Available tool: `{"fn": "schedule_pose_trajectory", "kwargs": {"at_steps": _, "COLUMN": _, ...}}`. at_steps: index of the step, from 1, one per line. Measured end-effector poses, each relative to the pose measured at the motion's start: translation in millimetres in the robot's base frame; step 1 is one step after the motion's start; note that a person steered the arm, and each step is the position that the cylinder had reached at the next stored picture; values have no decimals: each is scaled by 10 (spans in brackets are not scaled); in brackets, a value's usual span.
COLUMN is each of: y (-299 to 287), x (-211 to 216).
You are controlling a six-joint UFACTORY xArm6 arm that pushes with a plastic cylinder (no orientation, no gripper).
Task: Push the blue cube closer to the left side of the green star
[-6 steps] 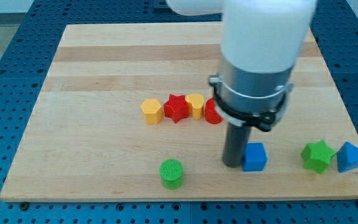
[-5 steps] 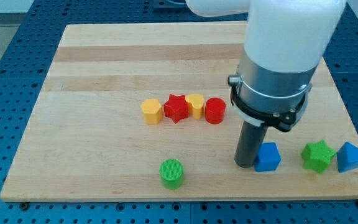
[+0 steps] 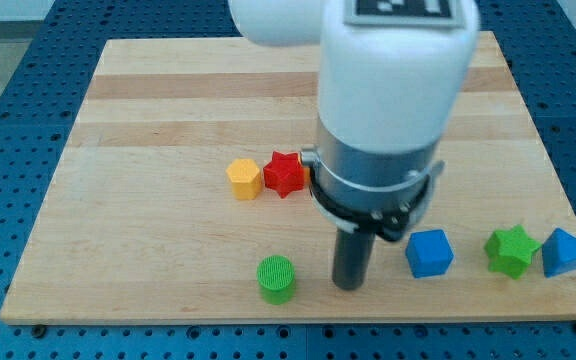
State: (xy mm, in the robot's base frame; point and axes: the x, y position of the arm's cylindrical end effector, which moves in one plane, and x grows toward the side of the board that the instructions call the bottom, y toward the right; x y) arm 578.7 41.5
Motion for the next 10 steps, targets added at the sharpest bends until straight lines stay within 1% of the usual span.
{"fn": "schedule_pose_trajectory", "kwargs": {"at_steps": 1, "y": 61, "x": -300}}
{"fn": "schedule_pose_trajectory", "kwargs": {"at_steps": 2, "y": 370, "x": -316}}
{"fn": "schedule_pose_trajectory", "kwargs": {"at_steps": 3, "y": 292, "x": -300}}
{"fn": "schedule_pose_trajectory", "kwargs": {"at_steps": 4, "y": 39, "x": -37}}
{"fn": "schedule_pose_trajectory", "kwargs": {"at_steps": 5, "y": 100, "x": 102}}
{"fn": "schedule_pose_trajectory", "kwargs": {"at_steps": 6, "y": 195, "x": 15}}
{"fn": "schedule_pose_trajectory", "kwargs": {"at_steps": 7, "y": 432, "x": -94}}
{"fn": "schedule_pose_trajectory", "kwargs": {"at_steps": 8, "y": 734, "x": -106}}
{"fn": "schedule_pose_trajectory", "kwargs": {"at_steps": 9, "y": 848, "x": -106}}
{"fn": "schedule_pose_trajectory", "kwargs": {"at_steps": 10, "y": 723, "x": 34}}
